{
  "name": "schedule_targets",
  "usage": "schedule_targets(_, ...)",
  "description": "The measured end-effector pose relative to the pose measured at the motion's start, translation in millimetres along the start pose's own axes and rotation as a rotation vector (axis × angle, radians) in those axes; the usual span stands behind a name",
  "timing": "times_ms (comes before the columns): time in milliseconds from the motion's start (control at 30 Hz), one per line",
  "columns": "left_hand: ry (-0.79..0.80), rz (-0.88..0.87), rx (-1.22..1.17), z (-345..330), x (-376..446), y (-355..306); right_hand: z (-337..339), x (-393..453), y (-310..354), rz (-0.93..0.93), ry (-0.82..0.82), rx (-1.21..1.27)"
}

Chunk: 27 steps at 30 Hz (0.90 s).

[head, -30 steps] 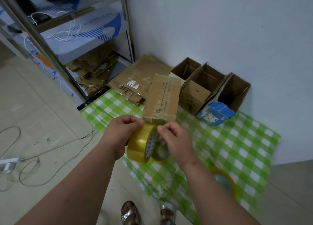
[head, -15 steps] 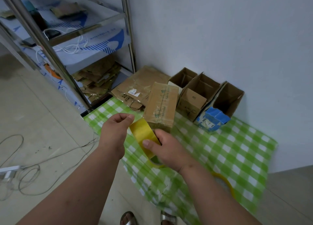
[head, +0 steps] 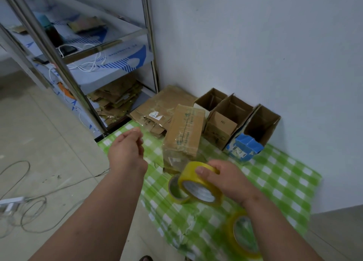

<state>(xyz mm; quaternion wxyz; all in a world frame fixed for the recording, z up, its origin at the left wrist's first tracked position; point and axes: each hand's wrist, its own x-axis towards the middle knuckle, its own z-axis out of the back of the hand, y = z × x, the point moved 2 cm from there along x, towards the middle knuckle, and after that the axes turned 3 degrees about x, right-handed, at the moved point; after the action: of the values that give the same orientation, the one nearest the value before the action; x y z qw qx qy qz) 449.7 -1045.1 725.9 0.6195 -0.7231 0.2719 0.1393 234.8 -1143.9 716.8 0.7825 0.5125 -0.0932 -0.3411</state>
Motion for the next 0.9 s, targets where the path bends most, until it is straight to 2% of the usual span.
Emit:
schedule_targets(133, 0.015, 0.026, 0.09, 2.8, 8.3, 3.9, 28.1, -4.2, -23.5, -0.075, -0.127, 0.226)
schedule_targets(333, 0.004, 0.009, 0.161, 0.7, 2.9, 31.6, 52.5, 19.4, -31.2, -0.136, -0.126, -0.022)
schedule_targets(600, 0.011, -0.019, 0.167, -8.3, 1.4, 51.8, 75.3, 44.8, -31.6, -0.15, -0.249, -0.029)
schedule_targets(900, -0.06, 0.0, 0.167, -10.1, 9.0, 67.4, 68.6, 60.0, -50.0, -0.167, -0.214, -0.164)
